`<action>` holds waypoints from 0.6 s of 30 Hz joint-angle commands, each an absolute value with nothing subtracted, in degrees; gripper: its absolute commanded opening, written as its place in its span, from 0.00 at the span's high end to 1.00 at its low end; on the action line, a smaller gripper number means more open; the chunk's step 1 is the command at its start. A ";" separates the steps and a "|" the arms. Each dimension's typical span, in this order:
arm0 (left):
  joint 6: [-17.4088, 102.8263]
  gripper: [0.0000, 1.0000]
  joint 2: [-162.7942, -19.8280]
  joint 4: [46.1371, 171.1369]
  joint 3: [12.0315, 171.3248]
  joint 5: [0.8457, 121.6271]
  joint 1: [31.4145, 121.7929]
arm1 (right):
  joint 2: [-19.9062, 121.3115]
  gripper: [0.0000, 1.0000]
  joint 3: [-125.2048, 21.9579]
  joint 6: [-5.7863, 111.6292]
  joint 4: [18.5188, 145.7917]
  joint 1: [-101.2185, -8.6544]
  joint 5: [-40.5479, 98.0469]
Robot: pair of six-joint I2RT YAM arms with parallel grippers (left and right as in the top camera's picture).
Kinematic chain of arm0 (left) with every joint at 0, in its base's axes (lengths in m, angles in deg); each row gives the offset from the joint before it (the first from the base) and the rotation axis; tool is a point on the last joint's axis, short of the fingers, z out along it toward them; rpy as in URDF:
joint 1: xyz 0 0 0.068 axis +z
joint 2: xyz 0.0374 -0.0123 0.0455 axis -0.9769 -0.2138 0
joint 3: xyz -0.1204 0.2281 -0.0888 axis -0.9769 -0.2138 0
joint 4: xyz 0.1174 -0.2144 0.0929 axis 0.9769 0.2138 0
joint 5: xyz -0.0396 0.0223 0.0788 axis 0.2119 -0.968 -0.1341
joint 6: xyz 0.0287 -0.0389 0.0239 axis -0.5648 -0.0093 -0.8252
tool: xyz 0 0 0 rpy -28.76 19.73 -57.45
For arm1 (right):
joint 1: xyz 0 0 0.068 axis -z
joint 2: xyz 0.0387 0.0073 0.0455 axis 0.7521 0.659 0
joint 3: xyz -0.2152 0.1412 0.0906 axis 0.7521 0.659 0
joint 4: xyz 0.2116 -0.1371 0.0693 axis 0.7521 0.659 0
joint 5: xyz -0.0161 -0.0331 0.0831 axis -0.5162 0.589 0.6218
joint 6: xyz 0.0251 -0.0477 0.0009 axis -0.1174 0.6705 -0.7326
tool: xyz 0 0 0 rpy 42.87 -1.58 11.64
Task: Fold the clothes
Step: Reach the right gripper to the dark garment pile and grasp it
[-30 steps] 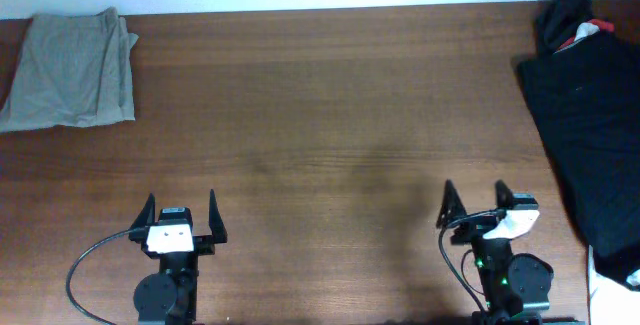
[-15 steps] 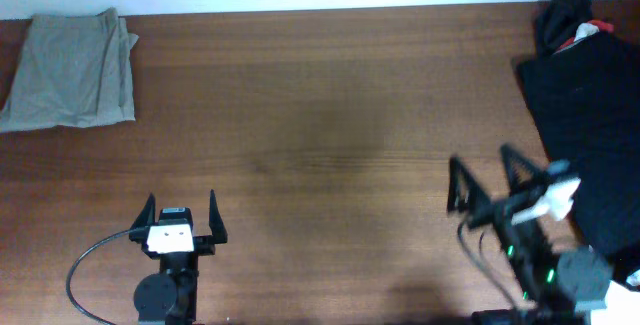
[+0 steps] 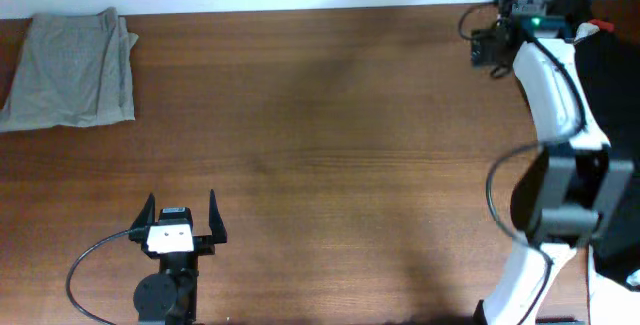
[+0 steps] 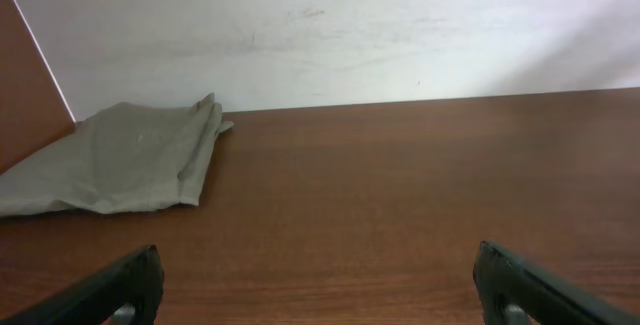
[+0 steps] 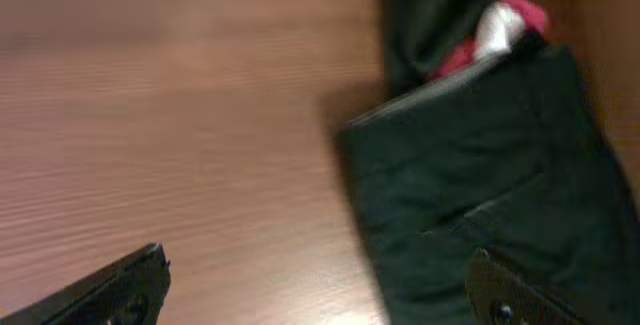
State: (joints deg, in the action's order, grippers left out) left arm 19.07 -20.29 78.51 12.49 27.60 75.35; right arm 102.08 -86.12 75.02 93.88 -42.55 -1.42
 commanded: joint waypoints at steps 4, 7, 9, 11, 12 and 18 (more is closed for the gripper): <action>18.13 0.01 -19.96 78.57 12.29 27.34 75.08 | 114.91 0.01 -86.96 81.90 85.40 -38.10 -15.37; 18.13 0.01 -19.96 78.57 12.29 27.34 75.08 | 116.85 0.01 -86.96 82.76 83.30 -36.78 -14.95; 18.13 0.01 -19.96 78.57 12.29 27.34 75.08 | 117.27 0.01 -86.93 82.93 82.67 -36.28 -13.31; 18.13 0.01 -19.96 78.57 12.29 27.34 75.08 | 117.31 0.01 -86.93 82.91 81.95 -35.82 -11.46; 18.13 0.01 -19.96 78.57 12.29 27.36 75.08 | 117.31 0.01 -86.93 82.91 81.66 -35.71 -11.41; 18.13 0.01 -19.96 78.57 12.29 27.34 75.08 | 120.13 0.02 -86.93 82.89 80.99 -34.90 -11.43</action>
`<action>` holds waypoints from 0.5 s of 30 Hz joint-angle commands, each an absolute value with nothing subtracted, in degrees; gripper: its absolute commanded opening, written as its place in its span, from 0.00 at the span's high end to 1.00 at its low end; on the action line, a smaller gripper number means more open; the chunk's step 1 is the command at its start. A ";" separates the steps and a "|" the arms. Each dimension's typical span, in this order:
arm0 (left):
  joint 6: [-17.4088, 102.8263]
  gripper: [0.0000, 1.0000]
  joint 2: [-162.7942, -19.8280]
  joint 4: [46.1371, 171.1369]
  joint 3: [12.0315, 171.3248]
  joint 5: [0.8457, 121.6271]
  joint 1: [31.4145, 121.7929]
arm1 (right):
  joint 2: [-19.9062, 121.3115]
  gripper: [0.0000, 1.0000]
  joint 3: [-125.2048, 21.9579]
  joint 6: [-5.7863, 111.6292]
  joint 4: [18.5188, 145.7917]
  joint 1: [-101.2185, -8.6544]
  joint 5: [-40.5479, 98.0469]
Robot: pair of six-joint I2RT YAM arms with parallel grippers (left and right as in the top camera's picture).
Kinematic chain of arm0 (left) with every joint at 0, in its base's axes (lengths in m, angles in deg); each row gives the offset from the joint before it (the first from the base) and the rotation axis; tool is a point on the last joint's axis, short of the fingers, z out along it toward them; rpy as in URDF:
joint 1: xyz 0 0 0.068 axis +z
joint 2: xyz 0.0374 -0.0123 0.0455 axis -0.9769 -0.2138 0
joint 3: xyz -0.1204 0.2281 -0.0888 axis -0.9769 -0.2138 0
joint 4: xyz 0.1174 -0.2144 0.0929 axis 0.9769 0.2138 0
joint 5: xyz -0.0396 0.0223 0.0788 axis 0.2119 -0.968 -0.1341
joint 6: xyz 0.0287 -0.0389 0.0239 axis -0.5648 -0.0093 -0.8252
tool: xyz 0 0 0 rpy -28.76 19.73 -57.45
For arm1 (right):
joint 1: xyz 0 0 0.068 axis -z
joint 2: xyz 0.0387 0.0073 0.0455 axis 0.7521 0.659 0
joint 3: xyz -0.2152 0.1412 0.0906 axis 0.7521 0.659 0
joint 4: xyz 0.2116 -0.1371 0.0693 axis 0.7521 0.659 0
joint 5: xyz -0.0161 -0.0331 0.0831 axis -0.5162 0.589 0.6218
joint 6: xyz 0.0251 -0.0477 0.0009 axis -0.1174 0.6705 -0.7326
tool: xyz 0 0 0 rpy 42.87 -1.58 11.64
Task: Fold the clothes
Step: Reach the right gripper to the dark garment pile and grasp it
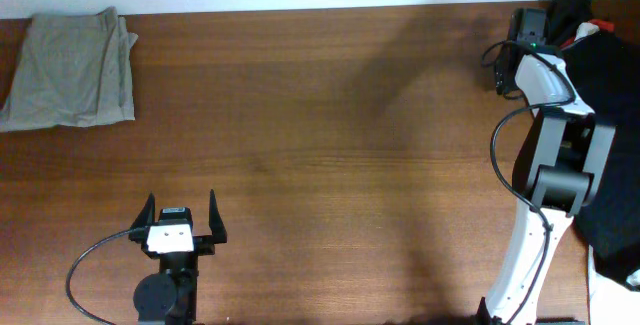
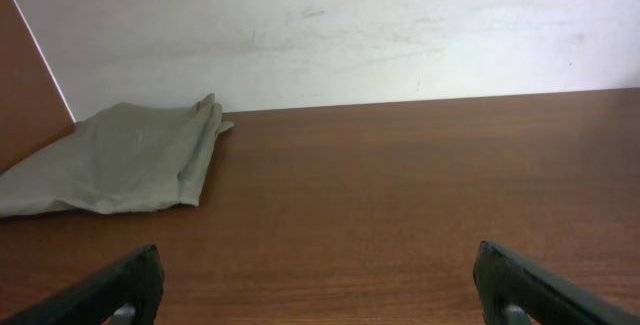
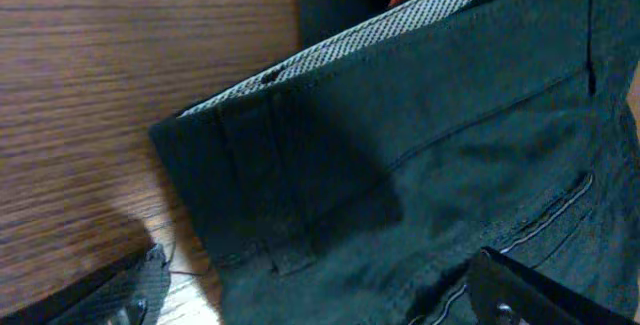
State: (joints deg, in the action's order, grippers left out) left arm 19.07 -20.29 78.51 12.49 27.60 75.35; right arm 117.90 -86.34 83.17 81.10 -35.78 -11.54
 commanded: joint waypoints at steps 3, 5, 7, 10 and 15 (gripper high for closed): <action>18.13 0.01 -19.96 78.57 12.29 27.34 75.08 | 120.15 0.14 -86.93 82.89 81.05 -33.72 -10.82; 18.13 0.01 -19.96 78.57 12.29 27.34 75.08 | 120.15 0.20 -86.93 82.87 81.10 -33.33 -9.51; 18.13 0.01 -19.96 78.57 12.29 27.34 75.08 | 120.15 0.21 -86.93 82.84 81.27 -33.27 -7.68; 18.13 0.01 -19.96 78.57 12.29 27.34 75.08 | 120.15 0.56 -86.93 82.52 81.55 -33.24 -7.61; 18.13 0.01 -19.96 78.57 12.29 27.34 75.08 | 120.02 0.96 -87.48 78.30 82.65 -33.27 -8.42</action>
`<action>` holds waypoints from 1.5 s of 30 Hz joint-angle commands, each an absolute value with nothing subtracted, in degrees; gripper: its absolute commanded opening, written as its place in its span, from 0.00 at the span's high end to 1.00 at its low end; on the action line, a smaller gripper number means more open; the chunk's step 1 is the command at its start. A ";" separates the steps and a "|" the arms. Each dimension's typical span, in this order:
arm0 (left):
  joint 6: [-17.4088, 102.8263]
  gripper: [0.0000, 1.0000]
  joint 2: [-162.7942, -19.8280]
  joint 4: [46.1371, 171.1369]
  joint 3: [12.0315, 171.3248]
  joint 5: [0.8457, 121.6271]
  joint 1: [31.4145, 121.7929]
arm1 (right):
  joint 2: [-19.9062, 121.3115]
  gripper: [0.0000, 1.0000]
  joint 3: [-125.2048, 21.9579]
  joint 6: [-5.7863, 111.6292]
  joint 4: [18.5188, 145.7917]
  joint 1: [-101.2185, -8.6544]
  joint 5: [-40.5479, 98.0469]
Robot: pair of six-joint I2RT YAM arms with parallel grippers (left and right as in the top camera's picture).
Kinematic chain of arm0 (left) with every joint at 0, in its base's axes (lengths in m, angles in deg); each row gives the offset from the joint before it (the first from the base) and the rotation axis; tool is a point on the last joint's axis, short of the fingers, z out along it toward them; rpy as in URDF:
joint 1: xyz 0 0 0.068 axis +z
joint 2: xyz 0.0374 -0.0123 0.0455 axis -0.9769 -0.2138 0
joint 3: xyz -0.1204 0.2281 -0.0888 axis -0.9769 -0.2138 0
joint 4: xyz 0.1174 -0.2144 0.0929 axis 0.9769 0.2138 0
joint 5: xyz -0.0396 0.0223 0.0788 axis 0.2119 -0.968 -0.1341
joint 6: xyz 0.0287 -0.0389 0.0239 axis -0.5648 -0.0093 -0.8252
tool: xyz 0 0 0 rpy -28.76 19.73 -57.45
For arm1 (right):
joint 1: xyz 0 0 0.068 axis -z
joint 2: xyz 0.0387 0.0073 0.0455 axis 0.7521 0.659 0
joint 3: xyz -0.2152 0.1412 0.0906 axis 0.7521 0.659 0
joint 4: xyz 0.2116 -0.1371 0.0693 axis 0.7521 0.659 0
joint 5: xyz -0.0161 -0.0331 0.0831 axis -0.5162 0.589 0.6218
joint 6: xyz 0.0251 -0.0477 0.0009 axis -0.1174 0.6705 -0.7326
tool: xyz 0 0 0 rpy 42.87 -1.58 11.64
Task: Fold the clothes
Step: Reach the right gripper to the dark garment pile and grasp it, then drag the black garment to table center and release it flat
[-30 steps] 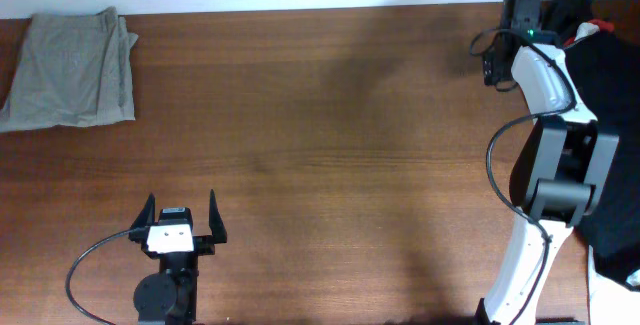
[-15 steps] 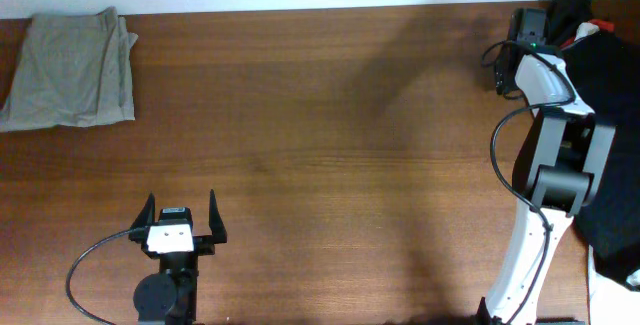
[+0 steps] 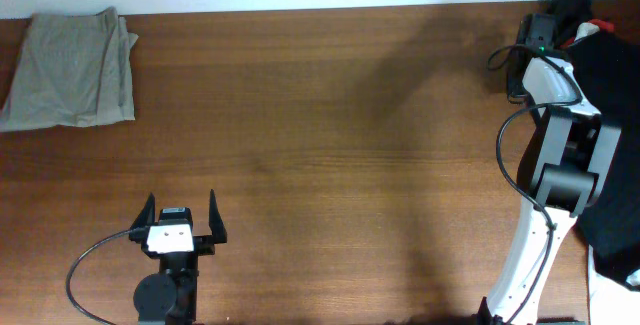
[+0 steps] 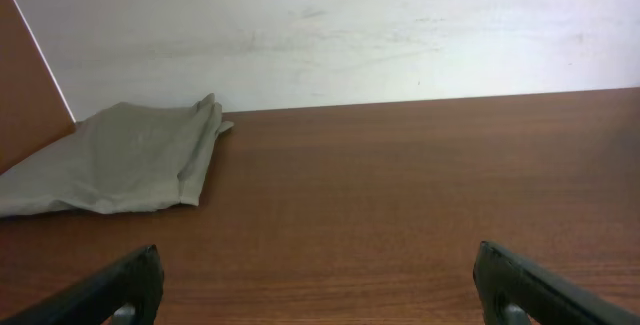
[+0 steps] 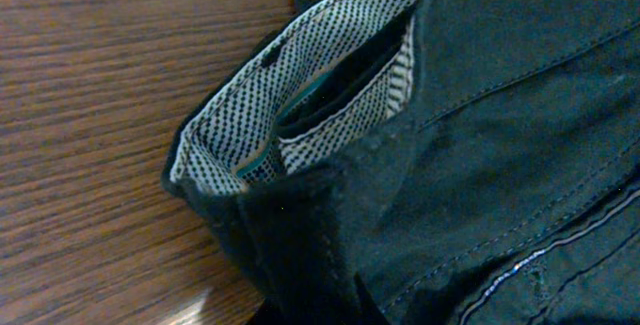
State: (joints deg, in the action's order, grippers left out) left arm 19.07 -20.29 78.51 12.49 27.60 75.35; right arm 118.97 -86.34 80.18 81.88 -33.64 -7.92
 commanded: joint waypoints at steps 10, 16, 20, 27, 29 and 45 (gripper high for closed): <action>18.13 0.01 -19.96 78.57 12.29 27.34 75.08 | 108.53 0.96 -88.66 72.29 86.06 -33.27 -8.40; 18.13 0.01 -19.96 78.57 12.29 27.34 75.08 | 103.04 0.96 -88.66 69.05 88.33 -33.77 -5.77; 18.13 0.01 -19.96 78.57 12.29 27.34 75.08 | 102.47 0.96 -88.66 68.83 89.42 -40.81 -3.65; 18.13 0.01 -19.96 78.57 12.29 27.34 75.08 | 102.56 0.96 -88.55 62.52 90.78 -62.90 3.34; 18.13 0.01 -19.96 78.57 12.29 27.34 75.08 | 102.91 0.96 -88.53 58.43 90.87 -68.72 9.29; 18.13 0.01 -19.96 78.57 12.29 27.36 75.08 | 105.53 0.26 -88.46 46.45 92.96 -100.89 18.62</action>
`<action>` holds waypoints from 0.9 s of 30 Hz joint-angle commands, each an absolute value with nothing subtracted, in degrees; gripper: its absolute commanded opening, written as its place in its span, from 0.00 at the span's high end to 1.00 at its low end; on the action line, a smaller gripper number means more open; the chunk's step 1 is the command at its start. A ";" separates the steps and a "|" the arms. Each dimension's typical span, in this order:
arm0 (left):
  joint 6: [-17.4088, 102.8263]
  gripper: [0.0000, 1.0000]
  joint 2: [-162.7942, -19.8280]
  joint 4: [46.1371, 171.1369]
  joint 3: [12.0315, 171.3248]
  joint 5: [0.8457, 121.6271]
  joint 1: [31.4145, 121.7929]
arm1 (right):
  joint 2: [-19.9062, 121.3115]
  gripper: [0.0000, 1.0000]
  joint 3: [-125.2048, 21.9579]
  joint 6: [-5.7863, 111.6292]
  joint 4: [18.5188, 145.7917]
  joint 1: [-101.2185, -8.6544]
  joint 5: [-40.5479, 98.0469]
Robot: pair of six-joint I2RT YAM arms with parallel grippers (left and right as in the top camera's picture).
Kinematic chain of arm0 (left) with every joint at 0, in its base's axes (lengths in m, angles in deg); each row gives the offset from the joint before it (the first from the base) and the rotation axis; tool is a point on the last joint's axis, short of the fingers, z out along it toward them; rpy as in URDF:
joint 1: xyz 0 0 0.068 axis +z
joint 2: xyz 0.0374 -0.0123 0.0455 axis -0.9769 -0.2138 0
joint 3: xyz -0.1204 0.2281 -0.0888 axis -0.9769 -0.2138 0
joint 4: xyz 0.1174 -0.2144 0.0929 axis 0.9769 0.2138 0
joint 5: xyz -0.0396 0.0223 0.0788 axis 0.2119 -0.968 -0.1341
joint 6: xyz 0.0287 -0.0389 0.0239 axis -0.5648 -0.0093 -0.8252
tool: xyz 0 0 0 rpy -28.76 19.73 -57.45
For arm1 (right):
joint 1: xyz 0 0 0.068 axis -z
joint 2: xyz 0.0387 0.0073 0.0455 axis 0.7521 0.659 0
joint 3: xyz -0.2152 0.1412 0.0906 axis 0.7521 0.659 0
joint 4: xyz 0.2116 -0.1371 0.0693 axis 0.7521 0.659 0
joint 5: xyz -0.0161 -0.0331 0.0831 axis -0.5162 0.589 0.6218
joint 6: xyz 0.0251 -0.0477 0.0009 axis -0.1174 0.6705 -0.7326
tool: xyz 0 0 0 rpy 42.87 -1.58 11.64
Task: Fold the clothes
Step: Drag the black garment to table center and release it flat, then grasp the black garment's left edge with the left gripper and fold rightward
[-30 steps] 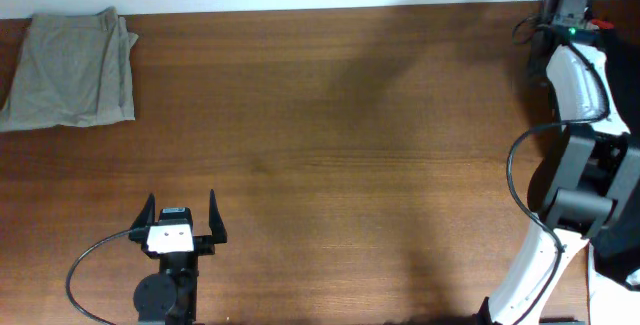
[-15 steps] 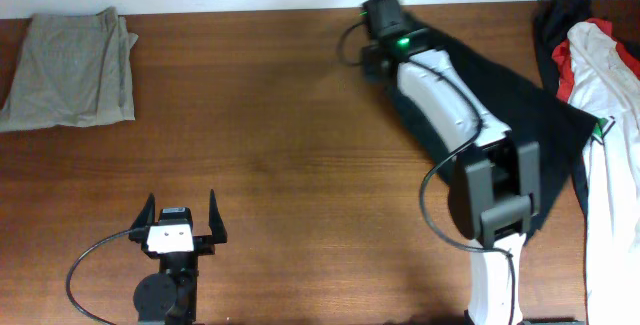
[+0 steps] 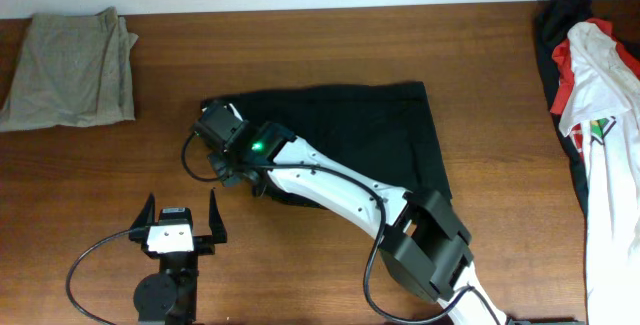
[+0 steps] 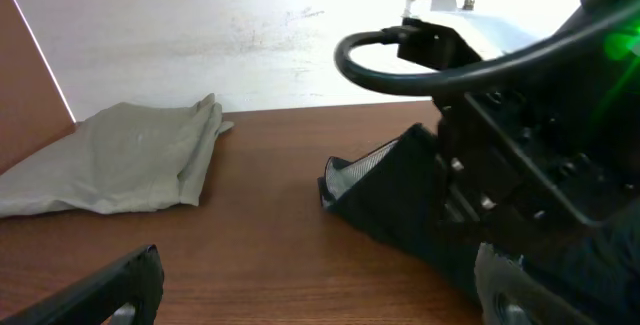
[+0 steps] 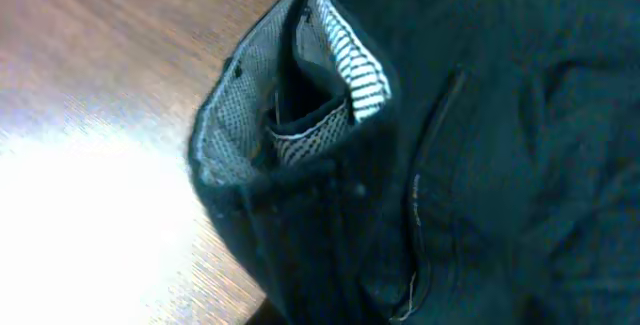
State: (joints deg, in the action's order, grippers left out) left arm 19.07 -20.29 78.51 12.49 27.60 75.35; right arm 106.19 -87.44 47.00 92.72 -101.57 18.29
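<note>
A black pair of shorts (image 3: 350, 135) lies spread flat in the middle of the table, waistband toward the left. My right gripper (image 3: 222, 145) sits at the waistband's left corner, shut on the cloth. In the right wrist view the dotted waistband lining (image 5: 250, 115) and dark fabric fill the frame and hide the fingers. My left gripper (image 3: 181, 215) rests open near the front edge, a little short of the shorts (image 4: 400, 195), with nothing between its fingers (image 4: 110, 290).
A folded khaki garment (image 3: 70, 70) lies at the back left corner. A red and white shirt (image 3: 600, 85) on dark cloth (image 3: 560, 15) is piled at the right edge. My right arm (image 3: 330, 185) stretches low across the table's middle.
My right gripper was on the black waistband at the far right pile; now it is left of centre with the shorts, which lie spread out in the middle. The left gripper has not moved.
My right gripper was open above the table edge beside the dark pile at the back right. Then it was low over the black shorts' waistband, then pressed onto it. Now the shorts lie spread mid-table, still held. The left arm stayed parked throughout.
</note>
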 commanded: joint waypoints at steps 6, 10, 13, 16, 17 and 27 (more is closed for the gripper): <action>18.13 0.01 -19.96 78.57 12.29 27.34 75.08 | 96.90 0.01 -96.88 47.04 105.66 -87.93 16.96; 18.13 0.01 -19.96 78.57 12.29 27.34 75.08 | 93.58 0.01 -99.41 47.02 120.00 -67.54 16.85; 18.13 0.01 -19.96 78.57 12.29 27.36 75.08 | 93.77 0.01 -98.50 46.98 127.48 -55.62 17.72; 18.15 0.01 -19.96 78.51 12.29 27.45 75.08 | 93.77 0.01 -98.50 46.80 131.06 -49.29 19.25; 18.20 0.01 -19.96 78.38 12.34 30.13 75.06 | 93.77 0.01 -98.50 46.80 131.04 -47.95 19.23; 23.81 0.01 -24.70 75.47 21.89 47.55 75.33 | 93.77 0.01 -98.50 46.80 131.02 -47.19 19.19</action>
State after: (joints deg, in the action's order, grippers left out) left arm 22.83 -20.72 74.53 14.02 47.20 75.35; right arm 93.58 -98.54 47.30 130.86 -47.36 18.90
